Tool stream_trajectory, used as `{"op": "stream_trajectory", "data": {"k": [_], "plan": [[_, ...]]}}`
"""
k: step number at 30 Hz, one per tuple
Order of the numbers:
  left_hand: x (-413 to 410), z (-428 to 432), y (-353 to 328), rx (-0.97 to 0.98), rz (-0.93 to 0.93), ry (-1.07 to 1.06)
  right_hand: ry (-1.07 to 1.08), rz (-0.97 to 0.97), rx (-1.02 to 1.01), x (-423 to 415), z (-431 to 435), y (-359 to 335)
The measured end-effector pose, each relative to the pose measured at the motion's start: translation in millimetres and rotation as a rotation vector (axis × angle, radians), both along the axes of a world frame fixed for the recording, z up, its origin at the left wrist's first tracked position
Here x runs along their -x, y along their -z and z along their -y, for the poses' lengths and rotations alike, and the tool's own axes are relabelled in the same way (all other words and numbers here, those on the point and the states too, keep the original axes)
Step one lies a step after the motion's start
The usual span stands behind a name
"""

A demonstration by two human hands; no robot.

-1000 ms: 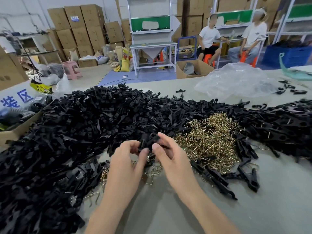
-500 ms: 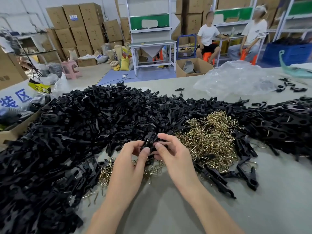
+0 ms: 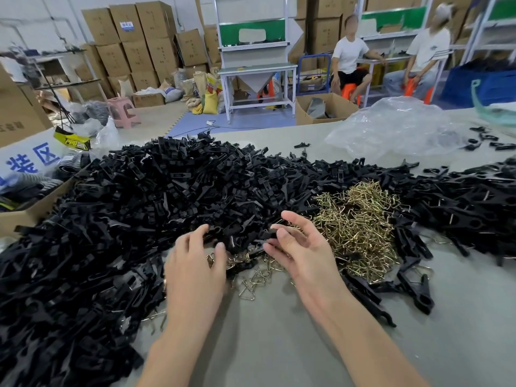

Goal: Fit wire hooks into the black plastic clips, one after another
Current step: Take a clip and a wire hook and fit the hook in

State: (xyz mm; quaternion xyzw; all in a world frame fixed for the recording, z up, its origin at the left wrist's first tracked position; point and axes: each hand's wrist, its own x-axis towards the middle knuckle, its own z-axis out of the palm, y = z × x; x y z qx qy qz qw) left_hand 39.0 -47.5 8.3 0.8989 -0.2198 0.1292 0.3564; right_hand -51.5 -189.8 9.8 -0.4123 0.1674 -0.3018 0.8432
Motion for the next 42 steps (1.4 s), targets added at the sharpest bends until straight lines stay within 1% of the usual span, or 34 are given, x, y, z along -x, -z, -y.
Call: {"op": "stream_trajectory", "data": {"k": [2,4,7,14,18,22,26,30,33,35,37,39,42], "plan": [[-8,-8,1,-0.120,0.083,-0.100,-0.045,0.029,-0.096,1,1,-1],[-16,-14,2,-0.227,0.068,-0.136,-0.062,0.053,-0.141,1,0,-3],[-24,-15,4,-0.414,0.023,-0.139,-0.064,0.063,-0.136,2,-1,-5],[-29,-13,6,-0.410,0.051,-0.089,-0.080,0.051,-0.111,3,-1,-5],[-26,-12,6,-0.295,0.051,-0.074,-0.054,0.027,-0.134,3,1,-5],[-23,-12,2,-0.116,0.065,-0.064,-0.016,0.036,-0.133,2,1,-7],[-21,-13,0,0.073,0.072,-0.054,0.008,0.034,-0.077,2,-1,-7],[-16,-7,-4,0.340,-0.024,0.078,0.008,-0.020,0.017,3,1,-6],[0,6,-6,0.460,-0.129,0.226,-0.017,-0.066,0.099,2,1,-6],[12,13,-4,0.468,-0.182,0.348,-0.022,-0.073,0.145,2,1,-5],[18,16,-2,0.392,-0.146,0.431,-0.020,-0.064,0.186,2,2,-4],[19,18,-1,0.325,-0.061,0.447,-0.014,-0.074,0.238,3,2,-4],[19,17,-4,0.354,-0.059,0.431,0.000,-0.086,0.305,1,1,-3]]}}
